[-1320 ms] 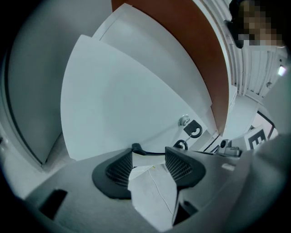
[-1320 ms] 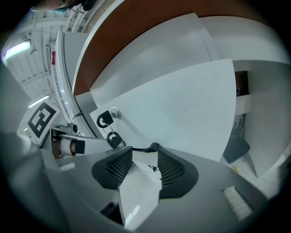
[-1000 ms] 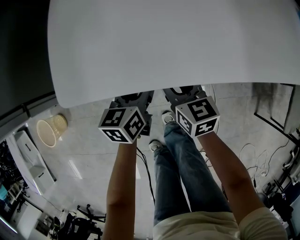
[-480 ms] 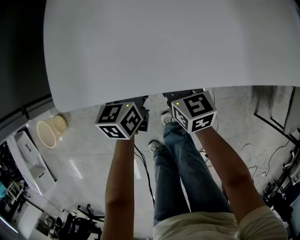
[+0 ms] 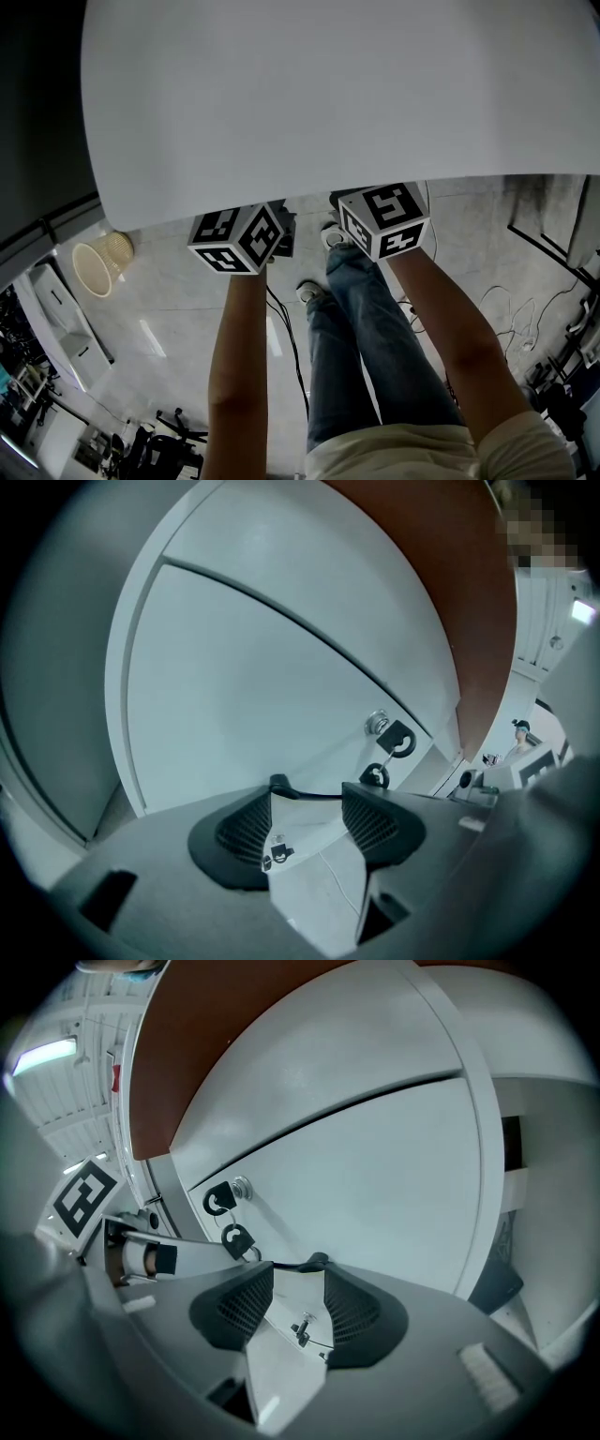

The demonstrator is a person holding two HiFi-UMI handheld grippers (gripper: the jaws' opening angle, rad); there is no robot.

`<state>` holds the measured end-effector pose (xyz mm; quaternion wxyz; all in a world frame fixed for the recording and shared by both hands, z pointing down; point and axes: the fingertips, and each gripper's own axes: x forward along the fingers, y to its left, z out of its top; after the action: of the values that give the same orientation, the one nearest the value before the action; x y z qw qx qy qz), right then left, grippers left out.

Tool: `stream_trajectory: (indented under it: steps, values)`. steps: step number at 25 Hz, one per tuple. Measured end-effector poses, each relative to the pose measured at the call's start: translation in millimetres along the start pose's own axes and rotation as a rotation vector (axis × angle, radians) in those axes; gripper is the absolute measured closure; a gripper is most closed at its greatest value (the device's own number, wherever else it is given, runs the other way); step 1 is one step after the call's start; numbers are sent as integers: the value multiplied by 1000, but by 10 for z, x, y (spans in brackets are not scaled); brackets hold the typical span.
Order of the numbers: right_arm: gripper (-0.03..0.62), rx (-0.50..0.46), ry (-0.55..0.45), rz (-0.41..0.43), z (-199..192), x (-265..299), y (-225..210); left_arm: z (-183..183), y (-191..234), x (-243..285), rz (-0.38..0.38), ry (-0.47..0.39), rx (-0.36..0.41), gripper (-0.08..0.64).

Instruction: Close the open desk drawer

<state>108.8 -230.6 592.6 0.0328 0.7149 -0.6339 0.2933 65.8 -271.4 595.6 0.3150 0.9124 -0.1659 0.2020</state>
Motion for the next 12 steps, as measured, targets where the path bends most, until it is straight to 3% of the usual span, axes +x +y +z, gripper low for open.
stream_trajectory:
  steps: [12]
  values:
    - [433, 8, 16, -20, -33, -23, -27, -26, -39, 16, -12, -36, 16, 344]
